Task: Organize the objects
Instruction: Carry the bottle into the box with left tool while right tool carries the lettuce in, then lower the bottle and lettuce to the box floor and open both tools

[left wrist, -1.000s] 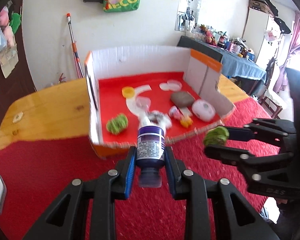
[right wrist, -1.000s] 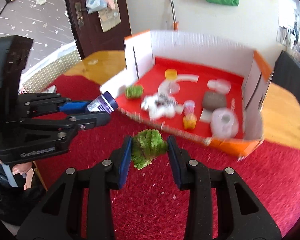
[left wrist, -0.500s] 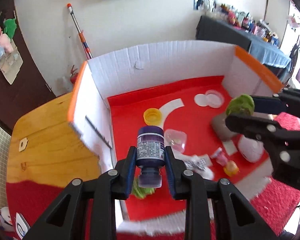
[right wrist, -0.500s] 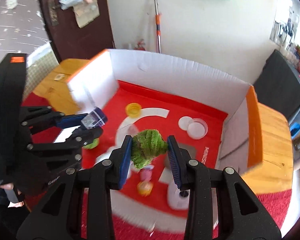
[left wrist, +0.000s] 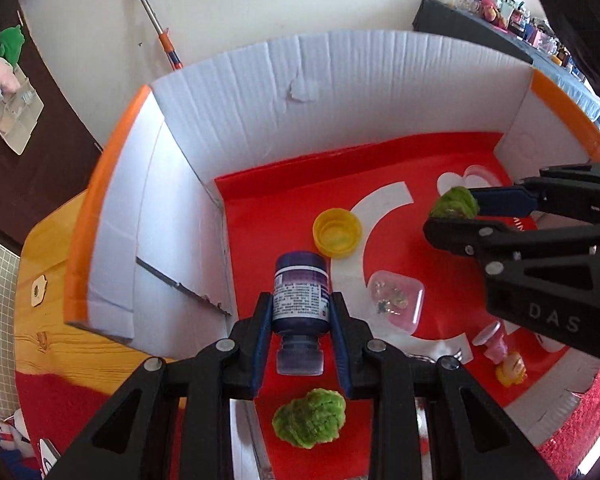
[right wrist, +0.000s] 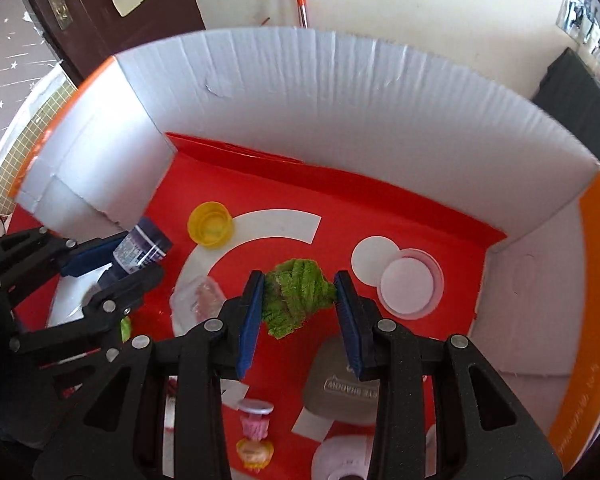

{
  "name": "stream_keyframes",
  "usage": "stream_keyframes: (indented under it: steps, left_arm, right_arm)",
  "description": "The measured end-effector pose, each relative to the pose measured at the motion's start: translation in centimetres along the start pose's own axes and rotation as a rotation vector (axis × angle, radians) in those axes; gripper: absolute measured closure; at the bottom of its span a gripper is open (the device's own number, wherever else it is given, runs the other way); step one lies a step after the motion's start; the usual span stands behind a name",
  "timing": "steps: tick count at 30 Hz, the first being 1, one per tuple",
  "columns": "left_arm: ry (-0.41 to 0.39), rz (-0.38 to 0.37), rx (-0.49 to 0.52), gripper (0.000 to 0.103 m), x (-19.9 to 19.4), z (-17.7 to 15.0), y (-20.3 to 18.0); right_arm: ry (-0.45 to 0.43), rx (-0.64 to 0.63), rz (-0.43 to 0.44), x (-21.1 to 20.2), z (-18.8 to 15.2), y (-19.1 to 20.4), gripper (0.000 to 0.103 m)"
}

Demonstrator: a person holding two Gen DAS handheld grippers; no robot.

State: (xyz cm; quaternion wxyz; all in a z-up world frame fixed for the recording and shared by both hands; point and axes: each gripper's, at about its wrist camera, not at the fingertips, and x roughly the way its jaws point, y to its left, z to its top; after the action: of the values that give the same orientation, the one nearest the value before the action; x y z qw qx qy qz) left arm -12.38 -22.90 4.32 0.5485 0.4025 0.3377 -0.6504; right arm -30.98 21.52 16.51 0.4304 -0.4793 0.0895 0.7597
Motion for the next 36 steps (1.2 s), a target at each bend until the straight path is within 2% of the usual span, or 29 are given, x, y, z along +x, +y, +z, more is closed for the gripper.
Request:
stream_keyframes:
  steps: [12,31,36]
  left_arm:
    - [0.009,0.006,-0.025,0.074,0.4,-0.3,0.3]
    - [0.01,-0.005,-0.054,0.074,0.2,-1.0,0.9]
    - [0.007,-0.007,-0.058,0.074,1.1,0.0,0.6]
  right_arm:
    - [0.053,-0.023,-0.015,1.0,-0.7,0.7,0.069]
    - [0.062,-0.039,-0.04,0.0,-2.8,0.9,0.068]
    - [0.063,-0.036,-0.04,-0.3,-3.4,0.8,0.065]
